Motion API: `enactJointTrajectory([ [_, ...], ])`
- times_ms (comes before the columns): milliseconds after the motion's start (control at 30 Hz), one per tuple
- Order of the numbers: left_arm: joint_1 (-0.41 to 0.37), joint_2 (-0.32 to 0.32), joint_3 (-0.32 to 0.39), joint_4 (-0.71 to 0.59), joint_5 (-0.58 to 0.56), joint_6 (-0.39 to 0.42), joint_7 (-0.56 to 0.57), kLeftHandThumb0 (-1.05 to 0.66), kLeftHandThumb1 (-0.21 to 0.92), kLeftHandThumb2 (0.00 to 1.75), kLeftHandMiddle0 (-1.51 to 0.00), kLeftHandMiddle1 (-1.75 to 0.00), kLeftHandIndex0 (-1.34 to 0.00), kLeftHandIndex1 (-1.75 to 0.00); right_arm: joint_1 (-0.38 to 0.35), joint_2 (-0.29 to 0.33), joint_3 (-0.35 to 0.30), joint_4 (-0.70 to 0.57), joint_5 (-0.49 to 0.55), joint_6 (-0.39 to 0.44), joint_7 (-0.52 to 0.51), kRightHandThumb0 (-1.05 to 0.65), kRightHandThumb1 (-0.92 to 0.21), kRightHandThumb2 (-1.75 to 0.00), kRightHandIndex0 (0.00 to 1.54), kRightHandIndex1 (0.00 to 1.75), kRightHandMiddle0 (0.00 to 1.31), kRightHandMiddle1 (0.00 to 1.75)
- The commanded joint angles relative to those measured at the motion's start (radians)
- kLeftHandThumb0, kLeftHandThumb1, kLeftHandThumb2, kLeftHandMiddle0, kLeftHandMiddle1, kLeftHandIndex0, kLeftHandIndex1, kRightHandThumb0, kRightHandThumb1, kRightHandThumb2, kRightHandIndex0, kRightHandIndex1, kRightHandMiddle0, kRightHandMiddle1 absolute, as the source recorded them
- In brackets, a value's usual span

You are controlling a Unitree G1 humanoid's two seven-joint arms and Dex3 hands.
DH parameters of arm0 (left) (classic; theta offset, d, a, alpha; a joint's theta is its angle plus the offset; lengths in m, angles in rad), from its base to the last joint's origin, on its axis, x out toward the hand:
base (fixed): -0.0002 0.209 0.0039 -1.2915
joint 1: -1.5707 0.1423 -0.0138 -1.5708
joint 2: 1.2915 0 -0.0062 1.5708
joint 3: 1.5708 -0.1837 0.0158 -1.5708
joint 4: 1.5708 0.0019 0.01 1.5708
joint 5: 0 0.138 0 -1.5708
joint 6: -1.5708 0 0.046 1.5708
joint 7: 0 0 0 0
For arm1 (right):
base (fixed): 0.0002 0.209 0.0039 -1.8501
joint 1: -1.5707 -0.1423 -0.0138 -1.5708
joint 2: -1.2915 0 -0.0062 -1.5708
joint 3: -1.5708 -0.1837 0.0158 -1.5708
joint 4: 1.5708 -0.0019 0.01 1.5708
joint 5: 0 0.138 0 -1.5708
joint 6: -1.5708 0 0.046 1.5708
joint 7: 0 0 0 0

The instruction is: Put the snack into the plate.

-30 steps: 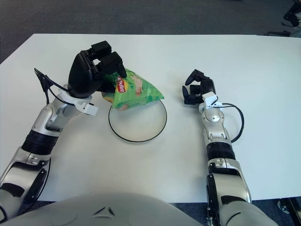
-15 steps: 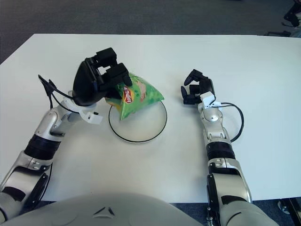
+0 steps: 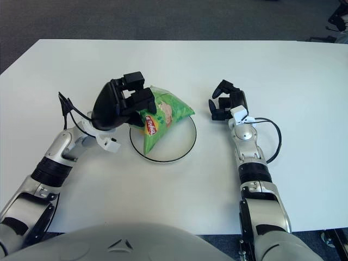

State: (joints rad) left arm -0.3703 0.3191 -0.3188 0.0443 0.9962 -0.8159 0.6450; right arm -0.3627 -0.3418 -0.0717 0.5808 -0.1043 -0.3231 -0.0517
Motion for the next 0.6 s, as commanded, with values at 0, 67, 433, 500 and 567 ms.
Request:
enactJointTrajectory([
  [0, 0.005, -0.011, -0.040, 0.037, 0.097, -0.003, 0.133, -0.01, -0.03, 1.71, -0.87, -1.75, -0.64, -1.74, 0.074, 0.030, 0.018, 0.040, -0.007, 0.055, 0.017, -0.52, -0.24, -1.42, 1.31, 1.75, 0.68, 1.75],
  [67, 0.023, -0.021, -0.059, 0.038, 0.119, 0.006, 0.175, -0.01, -0.01, 1.69, -0.86, -1.75, -0.62, -1.74, 0.075, 0.032, 0.017, 0.035, -0.003, 0.063, 0.019, -0.52, -0.24, -1.42, 1.31, 1.75, 0.68, 1.75],
  [433, 0.086, 0.033, -0.066, -0.039, -0.073, 0.016, -0.063, 0.00, 0.10, 1.57, -0.79, -1.72, -0.53, -1.75, 0.075, 0.036, 0.015, 0.029, 0.007, 0.074, 0.027, -0.51, -0.24, -1.41, 1.31, 1.75, 0.68, 1.75],
  [500, 0.090, 0.060, -0.072, -0.061, -0.133, 0.028, -0.174, 0.00, 0.12, 1.54, -0.77, -1.72, -0.52, -1.75, 0.076, 0.037, 0.016, 0.024, 0.006, 0.074, 0.028, -0.51, -0.24, -1.41, 1.32, 1.75, 0.68, 1.75],
  [567, 0.092, 0.083, -0.075, -0.080, -0.166, 0.040, -0.258, 0.00, 0.12, 1.54, -0.77, -1.72, -0.53, -1.73, 0.077, 0.037, 0.016, 0.021, 0.005, 0.074, 0.028, -0.51, -0.24, -1.41, 1.32, 1.75, 0.68, 1.75],
])
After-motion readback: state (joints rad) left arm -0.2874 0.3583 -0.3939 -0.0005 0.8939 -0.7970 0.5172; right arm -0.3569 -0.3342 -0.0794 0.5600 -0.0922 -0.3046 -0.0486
